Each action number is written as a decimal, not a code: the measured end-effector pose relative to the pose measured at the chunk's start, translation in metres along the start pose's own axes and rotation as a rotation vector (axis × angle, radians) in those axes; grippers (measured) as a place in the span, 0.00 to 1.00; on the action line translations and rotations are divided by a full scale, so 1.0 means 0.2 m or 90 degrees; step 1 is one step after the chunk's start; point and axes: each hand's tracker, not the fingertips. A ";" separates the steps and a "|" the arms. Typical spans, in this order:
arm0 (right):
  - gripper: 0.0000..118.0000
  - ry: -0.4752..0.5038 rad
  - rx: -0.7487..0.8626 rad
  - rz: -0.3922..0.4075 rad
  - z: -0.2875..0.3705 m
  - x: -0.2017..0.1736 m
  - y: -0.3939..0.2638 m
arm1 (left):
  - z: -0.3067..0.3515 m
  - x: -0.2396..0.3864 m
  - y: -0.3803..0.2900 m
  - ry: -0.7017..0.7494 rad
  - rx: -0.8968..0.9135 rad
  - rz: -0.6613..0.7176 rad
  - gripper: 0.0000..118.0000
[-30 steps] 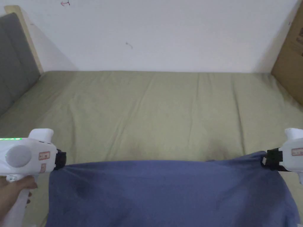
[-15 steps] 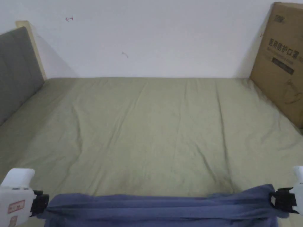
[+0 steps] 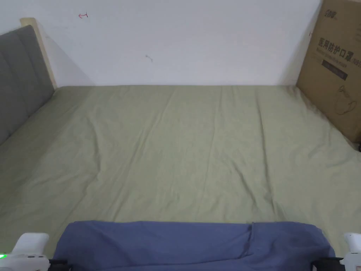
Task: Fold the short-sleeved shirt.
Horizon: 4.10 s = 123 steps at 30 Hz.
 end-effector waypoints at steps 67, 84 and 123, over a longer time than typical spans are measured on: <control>0.00 -0.042 0.384 0.089 0.15 -1.32 0.23 | -0.32 -0.54 0.15 -0.447 -0.010 0.343 0.07; 0.00 -0.024 0.376 0.043 0.18 -1.13 0.20 | 0.07 -0.23 0.36 -0.319 0.041 0.250 0.07; 0.00 -0.003 0.359 -0.067 0.24 -0.67 0.07 | -0.30 0.85 0.32 -0.405 -0.102 0.126 0.02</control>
